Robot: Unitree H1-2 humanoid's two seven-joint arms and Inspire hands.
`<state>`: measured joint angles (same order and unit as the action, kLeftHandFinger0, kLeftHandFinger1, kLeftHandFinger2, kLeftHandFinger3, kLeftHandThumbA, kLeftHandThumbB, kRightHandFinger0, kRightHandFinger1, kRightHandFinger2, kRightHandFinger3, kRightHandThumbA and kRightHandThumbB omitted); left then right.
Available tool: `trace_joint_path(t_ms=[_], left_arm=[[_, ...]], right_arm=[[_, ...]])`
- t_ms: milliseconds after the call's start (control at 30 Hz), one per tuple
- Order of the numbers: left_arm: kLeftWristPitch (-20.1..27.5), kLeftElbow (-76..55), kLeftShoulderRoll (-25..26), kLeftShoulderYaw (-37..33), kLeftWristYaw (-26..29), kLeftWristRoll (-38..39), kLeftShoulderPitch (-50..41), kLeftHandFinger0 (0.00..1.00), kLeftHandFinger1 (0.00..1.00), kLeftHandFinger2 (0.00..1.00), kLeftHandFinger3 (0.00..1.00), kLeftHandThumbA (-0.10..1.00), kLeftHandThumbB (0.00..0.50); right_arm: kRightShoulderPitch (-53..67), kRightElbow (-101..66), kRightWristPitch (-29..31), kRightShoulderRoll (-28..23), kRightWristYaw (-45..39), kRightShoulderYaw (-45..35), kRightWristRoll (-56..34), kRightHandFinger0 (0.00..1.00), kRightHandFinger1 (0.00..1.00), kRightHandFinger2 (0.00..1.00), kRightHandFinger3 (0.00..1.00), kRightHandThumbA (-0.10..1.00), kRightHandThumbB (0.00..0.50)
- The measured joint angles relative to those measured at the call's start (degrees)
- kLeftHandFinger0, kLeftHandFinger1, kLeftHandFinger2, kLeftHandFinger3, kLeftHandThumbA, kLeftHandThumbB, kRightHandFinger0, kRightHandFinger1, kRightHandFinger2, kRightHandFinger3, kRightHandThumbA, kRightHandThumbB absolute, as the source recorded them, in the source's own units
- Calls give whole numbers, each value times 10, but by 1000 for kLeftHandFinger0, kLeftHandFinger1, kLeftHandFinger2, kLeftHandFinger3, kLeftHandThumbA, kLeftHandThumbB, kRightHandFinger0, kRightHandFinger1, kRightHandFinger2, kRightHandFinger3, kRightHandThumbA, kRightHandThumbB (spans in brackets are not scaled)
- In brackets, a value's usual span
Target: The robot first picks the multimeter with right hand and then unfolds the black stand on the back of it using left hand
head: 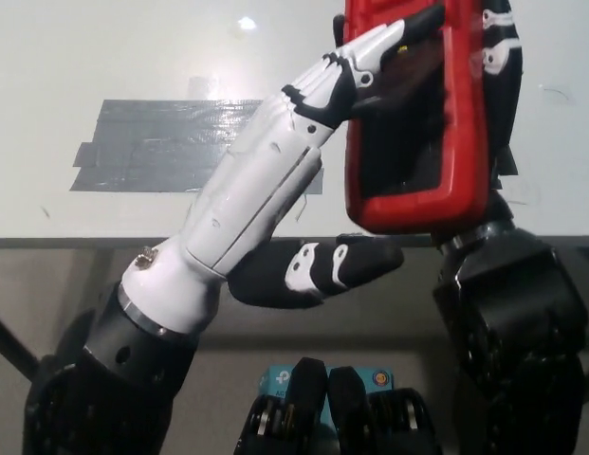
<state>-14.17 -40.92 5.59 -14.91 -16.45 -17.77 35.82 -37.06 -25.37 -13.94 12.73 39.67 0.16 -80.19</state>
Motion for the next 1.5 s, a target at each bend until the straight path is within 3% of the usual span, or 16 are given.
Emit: trace_joint_path(t_ms=[67, 167, 233, 267, 367, 433, 500, 533, 600, 700, 867, 1000, 1100, 1267, 1433, 1500], left_arm=[[8, 3, -3, 0, 3, -4, -6, 1000, 1000, 1000, 1000, 1000, 399], [25, 11, -14, 1, 14, -15, -14, 1000, 1000, 1000, 1000, 1000, 382], [36, 14, -20, 0, 23, -25, -22, 1000, 1000, 1000, 1000, 1000, 359], [47, 16, -23, -1, 29, -36, -26, 1000, 1000, 1000, 1000, 1000, 358], [82, 29, -35, -7, 52, -73, -43, 1000, 1000, 1000, 1000, 1000, 356], [102, 38, -42, -12, 68, -96, -53, 1000, 1000, 1000, 1000, 1000, 361], [125, 50, -49, -19, 86, -125, -65, 1000, 1000, 1000, 1000, 1000, 374], [135, 55, -51, -23, 94, -135, -69, 1000, 1000, 1000, 1000, 1000, 374], [150, 65, -55, -31, 107, -155, -76, 1000, 1000, 1000, 1000, 1000, 362], [176, 83, -58, -46, 131, -194, -89, 1000, 1000, 1000, 1000, 1000, 367], [205, 109, -58, -64, 171, -254, -102, 1000, 1000, 1000, 1000, 1000, 354], [220, 127, -58, -72, 199, -296, -108, 1000, 1000, 1000, 1000, 1000, 378], [237, 136, -57, -80, 218, -336, -112, 1000, 1000, 1000, 1000, 1000, 391], [258, 139, -55, -86, 232, -380, -123, 1000, 1000, 1000, 1000, 1000, 386], [274, 139, -50, -80, 245, -393, -124, 1000, 1000, 1000, 1000, 1000, 408], [280, 135, -49, -73, 245, -391, -125, 1000, 1000, 1000, 1000, 1000, 397]], right_arm=[[-15, -1, 0, 6, 17, -5, 11, 70, 448, 808, 885, -92, 142], [-35, -1, 0, 21, 45, -11, 32, 70, 476, 831, 1000, -85, 106], [-45, -1, 0, 32, 59, -15, 43, 110, 546, 872, 1000, -100, 51], [-50, 0, 2, 38, 64, -18, 49, 145, 549, 875, 1000, -100, 80], [-62, 2, 7, 53, 73, -25, 72, 121, 434, 773, 1000, -100, 84], [-67, 4, 10, 57, 81, -29, 80, 27, 354, 669, 1000, -66, 30], [-73, 8, 13, 57, 83, -34, 85, 0, 351, 635, 956, -58, 1], [-74, 12, 16, 57, 83, -36, 85, 0, 359, 642, 963, -70, 0], [-78, 18, 25, 57, 83, -38, 83, 0, 269, 638, 1000, -100, 63], [-89, 28, 51, 57, 92, -45, 80, 0, 187, 573, 1000, -100, 40], [-106, 47, 84, 57, 106, -70, 76, 0, 175, 591, 1000, -100, 20], [-124, 57, 109, 57, 111, -89, 74, 0, 161, 552, 1000, -100, 40], [-156, 60, 135, 59, 114, -103, 74, 0, 134, 523, 1000, -100, 3], [-199, 60, 164, 71, 109, -104, 74, 0, 144, 556, 1000, -100, 39], [-199, 58, 177, 74, 106, -106, 71, 0, 253, 651, 1000, -100, 5], [-195, 58, 177, 72, 105, -110, 71, 0, 277, 675, 1000, -100, 76]])
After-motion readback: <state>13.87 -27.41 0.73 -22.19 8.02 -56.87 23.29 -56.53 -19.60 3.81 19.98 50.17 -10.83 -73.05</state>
